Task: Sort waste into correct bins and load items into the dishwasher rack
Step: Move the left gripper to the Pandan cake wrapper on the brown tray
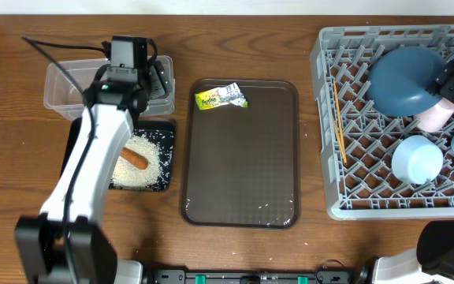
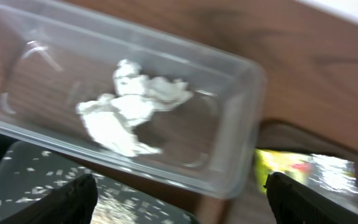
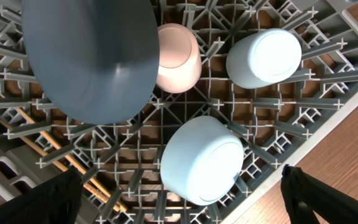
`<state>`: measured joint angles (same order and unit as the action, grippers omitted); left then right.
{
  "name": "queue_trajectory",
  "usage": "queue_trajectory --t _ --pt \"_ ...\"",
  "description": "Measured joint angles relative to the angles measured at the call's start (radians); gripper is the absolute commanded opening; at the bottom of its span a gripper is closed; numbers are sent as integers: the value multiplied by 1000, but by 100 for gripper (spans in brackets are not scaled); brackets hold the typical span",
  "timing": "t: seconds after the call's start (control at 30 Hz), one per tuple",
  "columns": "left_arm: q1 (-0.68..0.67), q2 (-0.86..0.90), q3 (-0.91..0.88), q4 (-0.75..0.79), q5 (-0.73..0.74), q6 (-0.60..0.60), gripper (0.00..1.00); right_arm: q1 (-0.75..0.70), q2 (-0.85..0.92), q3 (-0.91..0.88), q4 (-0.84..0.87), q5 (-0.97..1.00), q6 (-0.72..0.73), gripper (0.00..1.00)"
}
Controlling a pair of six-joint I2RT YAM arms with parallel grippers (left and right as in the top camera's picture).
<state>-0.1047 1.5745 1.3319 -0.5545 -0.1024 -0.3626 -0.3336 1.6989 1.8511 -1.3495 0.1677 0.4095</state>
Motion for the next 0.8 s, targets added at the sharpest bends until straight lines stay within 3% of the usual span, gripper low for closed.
queue_trajectory --t 0.2,0.37,0.8 --pt "-24 -142 0 -37 203 0 89 0 0 0 0 0 0 99" --pt "-53 -162 0 -119 359 0 89 0 0 0 0 0 0 99" --pt "-219 -151 0 -211 441 -1 90 0 0 0 0 0 0 99"
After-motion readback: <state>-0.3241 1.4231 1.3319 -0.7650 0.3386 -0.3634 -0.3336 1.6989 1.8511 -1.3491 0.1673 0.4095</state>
